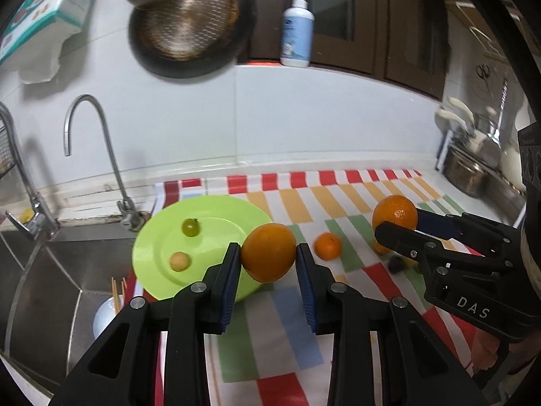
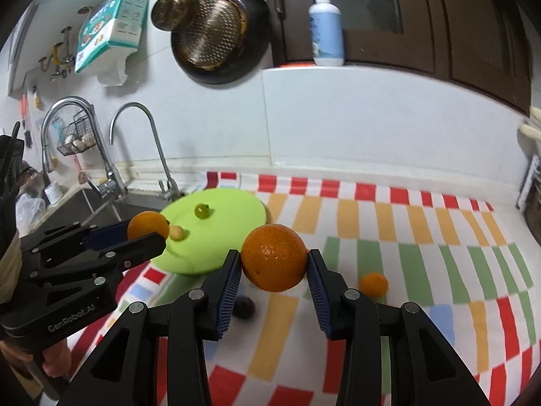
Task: Organize fruits
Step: 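Carry the mandarin with left tool while right tool carries the orange over the plate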
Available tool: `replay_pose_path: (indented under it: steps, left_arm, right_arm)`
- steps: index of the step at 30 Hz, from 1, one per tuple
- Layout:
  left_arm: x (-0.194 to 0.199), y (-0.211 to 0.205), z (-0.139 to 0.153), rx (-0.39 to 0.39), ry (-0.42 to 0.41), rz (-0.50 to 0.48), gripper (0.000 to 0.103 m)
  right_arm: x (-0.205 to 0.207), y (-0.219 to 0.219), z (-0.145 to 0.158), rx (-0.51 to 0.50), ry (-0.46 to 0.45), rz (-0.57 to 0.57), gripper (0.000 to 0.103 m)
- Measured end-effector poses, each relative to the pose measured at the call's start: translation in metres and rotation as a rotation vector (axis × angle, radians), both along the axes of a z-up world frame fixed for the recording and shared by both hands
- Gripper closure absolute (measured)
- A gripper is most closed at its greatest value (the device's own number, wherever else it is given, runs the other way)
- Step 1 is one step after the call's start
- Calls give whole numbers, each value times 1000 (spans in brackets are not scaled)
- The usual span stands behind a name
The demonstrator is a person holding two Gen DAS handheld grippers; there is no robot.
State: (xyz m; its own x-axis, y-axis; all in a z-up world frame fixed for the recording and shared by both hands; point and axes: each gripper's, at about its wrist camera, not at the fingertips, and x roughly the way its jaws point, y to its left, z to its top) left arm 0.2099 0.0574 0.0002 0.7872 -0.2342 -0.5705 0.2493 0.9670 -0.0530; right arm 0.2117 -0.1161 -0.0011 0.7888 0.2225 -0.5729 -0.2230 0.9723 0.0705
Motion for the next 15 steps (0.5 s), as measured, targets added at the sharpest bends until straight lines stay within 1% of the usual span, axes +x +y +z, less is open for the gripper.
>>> replay_pose_path:
  steps: [9, 15]
  left_arm:
    - [22, 30, 4, -8, -9, 83, 70]
    - [40, 45, 2, -7, 0, 132, 70]
  right_arm:
    - [30, 28, 13, -7, -28, 68, 62]
    - [54, 42, 16, -13, -19, 96, 62]
